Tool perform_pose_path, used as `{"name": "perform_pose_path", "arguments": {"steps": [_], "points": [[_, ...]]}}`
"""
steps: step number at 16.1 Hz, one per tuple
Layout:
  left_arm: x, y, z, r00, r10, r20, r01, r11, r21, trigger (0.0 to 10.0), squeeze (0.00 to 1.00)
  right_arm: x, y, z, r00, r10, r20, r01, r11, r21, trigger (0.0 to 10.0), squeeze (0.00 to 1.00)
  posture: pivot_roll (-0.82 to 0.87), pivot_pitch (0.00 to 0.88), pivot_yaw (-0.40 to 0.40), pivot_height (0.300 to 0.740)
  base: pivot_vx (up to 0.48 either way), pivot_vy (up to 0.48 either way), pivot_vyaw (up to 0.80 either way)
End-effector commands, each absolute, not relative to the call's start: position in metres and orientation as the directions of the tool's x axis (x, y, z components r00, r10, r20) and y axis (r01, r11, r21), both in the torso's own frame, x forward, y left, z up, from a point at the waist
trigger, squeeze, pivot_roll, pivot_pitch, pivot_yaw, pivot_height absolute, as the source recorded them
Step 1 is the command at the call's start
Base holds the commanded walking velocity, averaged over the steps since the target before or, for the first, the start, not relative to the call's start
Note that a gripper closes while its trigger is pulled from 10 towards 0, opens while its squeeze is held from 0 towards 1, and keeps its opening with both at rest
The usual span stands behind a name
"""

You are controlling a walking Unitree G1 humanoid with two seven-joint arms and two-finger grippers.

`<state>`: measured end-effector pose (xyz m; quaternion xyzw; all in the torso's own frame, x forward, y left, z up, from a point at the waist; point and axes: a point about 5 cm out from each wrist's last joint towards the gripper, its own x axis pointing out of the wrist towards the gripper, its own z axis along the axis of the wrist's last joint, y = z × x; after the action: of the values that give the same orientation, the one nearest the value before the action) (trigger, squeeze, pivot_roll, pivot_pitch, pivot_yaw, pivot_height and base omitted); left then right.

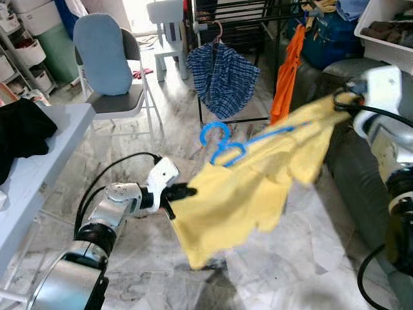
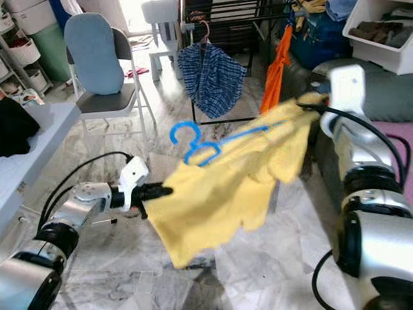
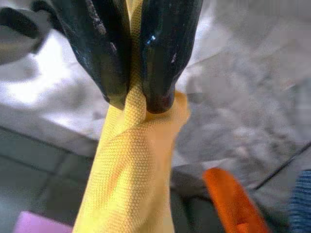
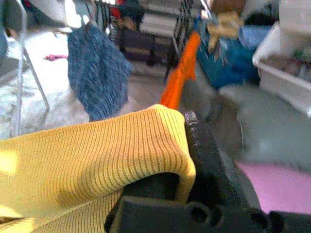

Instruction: Hang hanger

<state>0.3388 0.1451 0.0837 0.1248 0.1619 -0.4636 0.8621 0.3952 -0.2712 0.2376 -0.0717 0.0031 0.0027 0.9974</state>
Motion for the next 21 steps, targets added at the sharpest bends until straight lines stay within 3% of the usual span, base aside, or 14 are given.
{"name": "perform_pose_path", "arguments": {"steps": [1, 3, 7, 9, 11, 13, 16, 20, 21], "points": [[0.337, 0.165, 0.072, 0.596, -0.669, -0.444, 0.766, 0.640, 0.063, 0.0, 0.00, 0.394, -0.270, 0.256, 0.996, 0.034, 0.083, -0.016, 0.979, -0.204, 0.0, 0.00, -0.21, 0.000, 0.085, 0.740, 0.000, 0.000, 0.00], [0.344, 0.170, 0.072, 0.695, -0.566, -0.442, 0.665, 0.740, 0.098, 0.0, 0.00, 0.394, -0.262, 0.248, 0.995, 0.072, 0.075, -0.055, 0.975, -0.214, 0.0, 0.00, -0.20, 0.000, 0.083, 0.740, 0.000, 0.000, 0.00], [0.347, 0.175, 0.071, 0.770, -0.477, -0.424, 0.551, 0.832, 0.065, 0.0, 0.00, 0.392, -0.254, 0.236, 0.994, 0.099, 0.048, -0.085, 0.969, -0.232, 0.0, 0.00, -0.20, 0.000, 0.081, 0.740, 0.000, 0.000, 0.00], [0.349, 0.175, 0.069, 0.805, -0.421, -0.419, 0.487, 0.871, 0.060, 0.0, 0.00, 0.387, -0.227, 0.216, 0.974, 0.229, 0.008, -0.222, 0.954, -0.203, 0.0, 0.00, -0.20, 0.000, 0.080, 0.740, 0.000, 0.000, 0.00], [0.354, 0.167, 0.071, 0.848, -0.355, -0.394, 0.401, 0.915, 0.038, 0.0, 0.00, 0.366, -0.183, 0.186, 0.890, 0.456, -0.032, -0.455, 0.878, -0.150, 0.0, 0.00, -0.20, 0.000, 0.079, 0.740, 0.000, 0.000, 0.00], [0.354, 0.167, 0.071, 0.848, -0.355, -0.394, 0.401, 0.915, 0.038, 0.0, 0.00, 0.366, -0.183, 0.186, 0.890, 0.456, -0.032, -0.455, 0.878, -0.150, 0.0, 0.00, -0.20, 0.000, 0.079, 0.740, 0.000, 0.000, 0.00], [0.367, 0.145, 0.086, 0.901, -0.307, -0.307, 0.295, 0.952, -0.085, 0.0, 0.00, 0.303, -0.131, 0.133, 0.629, 0.754, -0.189, -0.774, 0.631, -0.057, 0.0, 0.00, -0.20, 0.000, 0.083, 0.740, 0.000, 0.000, 0.00], [0.377, 0.139, 0.103, 0.924, -0.281, -0.258, 0.250, 0.957, -0.149, 0.0, 0.00, 0.267, -0.129, 0.100, 0.443, 0.821, -0.361, -0.886, 0.462, -0.038, 0.0, 0.00, -0.20, 0.000, 0.085, 0.740, 0.000, 0.000, 0.00], [0.378, 0.138, 0.105, 0.923, -0.290, -0.252, 0.255, 0.953, -0.164, 0.0, 0.00, 0.264, -0.132, 0.094, 0.445, 0.798, -0.408, -0.885, 0.461, -0.065, 0.0, 0.00, -0.20, 0.000, 0.085, 0.740, 0.000, 0.000, 0.00]]}}
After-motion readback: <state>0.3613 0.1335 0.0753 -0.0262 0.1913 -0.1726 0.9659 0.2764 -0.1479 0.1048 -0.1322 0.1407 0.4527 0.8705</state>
